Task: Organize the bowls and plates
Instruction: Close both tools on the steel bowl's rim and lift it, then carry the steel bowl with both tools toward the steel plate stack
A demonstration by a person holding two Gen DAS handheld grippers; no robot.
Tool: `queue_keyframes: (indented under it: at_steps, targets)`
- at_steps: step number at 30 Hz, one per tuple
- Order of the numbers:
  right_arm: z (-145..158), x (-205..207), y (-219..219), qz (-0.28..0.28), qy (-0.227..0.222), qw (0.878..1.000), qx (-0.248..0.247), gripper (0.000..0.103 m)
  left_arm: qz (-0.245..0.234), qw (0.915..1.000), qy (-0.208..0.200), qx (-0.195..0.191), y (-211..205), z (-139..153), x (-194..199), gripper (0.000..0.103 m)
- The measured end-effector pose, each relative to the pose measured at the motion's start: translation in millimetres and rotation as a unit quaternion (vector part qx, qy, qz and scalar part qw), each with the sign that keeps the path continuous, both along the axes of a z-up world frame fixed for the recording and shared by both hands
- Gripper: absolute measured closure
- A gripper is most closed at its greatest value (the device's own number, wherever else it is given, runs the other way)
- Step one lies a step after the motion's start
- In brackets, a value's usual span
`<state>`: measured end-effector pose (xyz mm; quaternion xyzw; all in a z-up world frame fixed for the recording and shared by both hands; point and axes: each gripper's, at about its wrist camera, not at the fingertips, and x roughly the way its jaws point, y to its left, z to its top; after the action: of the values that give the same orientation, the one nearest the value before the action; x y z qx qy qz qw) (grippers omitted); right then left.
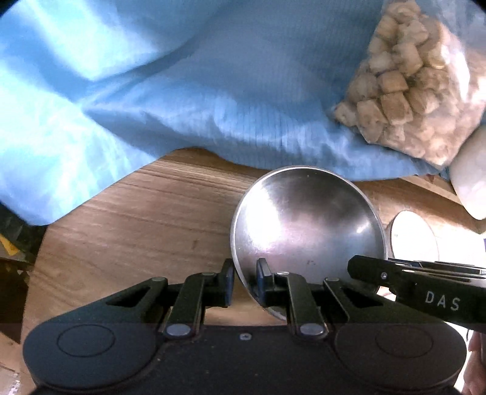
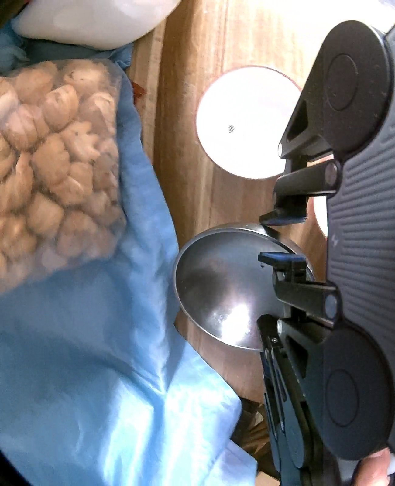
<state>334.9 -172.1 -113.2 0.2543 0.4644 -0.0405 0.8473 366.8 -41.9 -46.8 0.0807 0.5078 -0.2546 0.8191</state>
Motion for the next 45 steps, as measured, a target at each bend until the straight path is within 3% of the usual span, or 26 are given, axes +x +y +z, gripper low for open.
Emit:
queue_keyframes:
  at_steps: [7,17,29,39,45]
  targets:
    - [11,-24,17,0.0,-0.03,1.0,0.001,0.083,-0.008,0.9982,-0.05,-0.031,31,18,-26,0.087]
    - [28,-61,15,-0.027,-0.065,0.998,-0.004,0.083,-0.031,0.9958,-0.061,-0.061,39,18,-43,0.087]
    - [45,-124,-13,-0.067,-0.075,0.995,-0.015,0.083,-0.084,0.9911,-0.048,-0.091,13,26,-86,0.087]
    - [45,-185,-61,-0.022,-0.071,0.997,-0.017,0.081,-0.06,0.9918,-0.047,-0.103,-24,33,-161,0.087]
    - [30,-228,-98,0.014,-0.053,0.998,-0.006,0.081,-0.037,0.9939,-0.04,-0.096,-53,29,-212,0.087]
